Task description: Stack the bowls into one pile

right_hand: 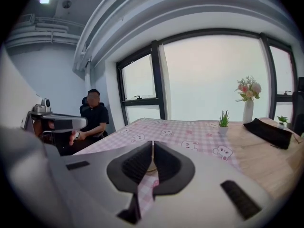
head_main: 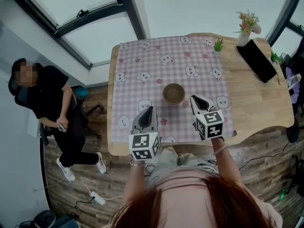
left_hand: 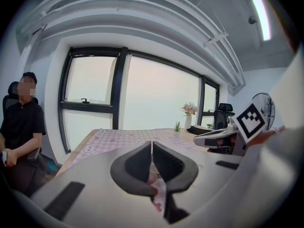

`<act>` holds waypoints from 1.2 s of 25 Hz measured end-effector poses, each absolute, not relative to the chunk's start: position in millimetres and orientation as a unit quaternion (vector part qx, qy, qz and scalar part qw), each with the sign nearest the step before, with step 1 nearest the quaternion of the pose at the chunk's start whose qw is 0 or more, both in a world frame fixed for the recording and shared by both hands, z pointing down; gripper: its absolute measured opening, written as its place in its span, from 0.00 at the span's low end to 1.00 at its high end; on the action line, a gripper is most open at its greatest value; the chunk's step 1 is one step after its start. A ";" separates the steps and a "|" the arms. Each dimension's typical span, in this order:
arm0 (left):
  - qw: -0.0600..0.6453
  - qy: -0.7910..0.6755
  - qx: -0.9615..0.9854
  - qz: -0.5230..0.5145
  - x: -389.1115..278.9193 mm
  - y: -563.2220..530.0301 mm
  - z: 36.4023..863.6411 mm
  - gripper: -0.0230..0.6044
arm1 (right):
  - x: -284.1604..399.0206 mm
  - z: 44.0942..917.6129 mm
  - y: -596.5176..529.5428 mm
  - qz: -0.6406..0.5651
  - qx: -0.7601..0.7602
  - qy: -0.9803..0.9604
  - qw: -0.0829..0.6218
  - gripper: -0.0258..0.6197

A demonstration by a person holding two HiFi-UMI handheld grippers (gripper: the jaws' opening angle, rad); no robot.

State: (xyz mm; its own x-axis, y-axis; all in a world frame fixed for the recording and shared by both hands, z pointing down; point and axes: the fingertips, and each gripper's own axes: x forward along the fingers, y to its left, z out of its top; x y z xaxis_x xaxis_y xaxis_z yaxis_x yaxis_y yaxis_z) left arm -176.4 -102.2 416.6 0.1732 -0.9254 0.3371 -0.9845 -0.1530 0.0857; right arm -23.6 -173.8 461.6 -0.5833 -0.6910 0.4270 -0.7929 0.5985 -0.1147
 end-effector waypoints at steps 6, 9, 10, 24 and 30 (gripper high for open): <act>0.134 -0.637 0.753 0.094 -157.6 -88.6 400.8 0.06 | -10.0 443.4 -156.5 0.132 0.416 -0.887 0.150 0.04; 0.131 -0.640 0.752 0.090 -149.9 -80.6 394.9 0.06 | -5.0 435.7 -144.9 0.128 0.409 -0.893 0.139 0.04; 0.130 -0.641 0.751 0.089 -147.6 -78.1 393.7 0.06 | -3.1 433.8 -141.2 0.131 0.407 -0.894 0.134 0.04; 0.111 -0.659 0.739 0.090 -116.9 -39.9 375.8 0.06 | 28.8 405.7 -104.4 0.112 0.393 -0.908 0.095 0.04; 0.100 -0.659 0.740 0.096 -100.9 -30.3 368.6 0.06 | 41.9 390.3 -94.4 0.090 0.399 -0.910 0.077 0.04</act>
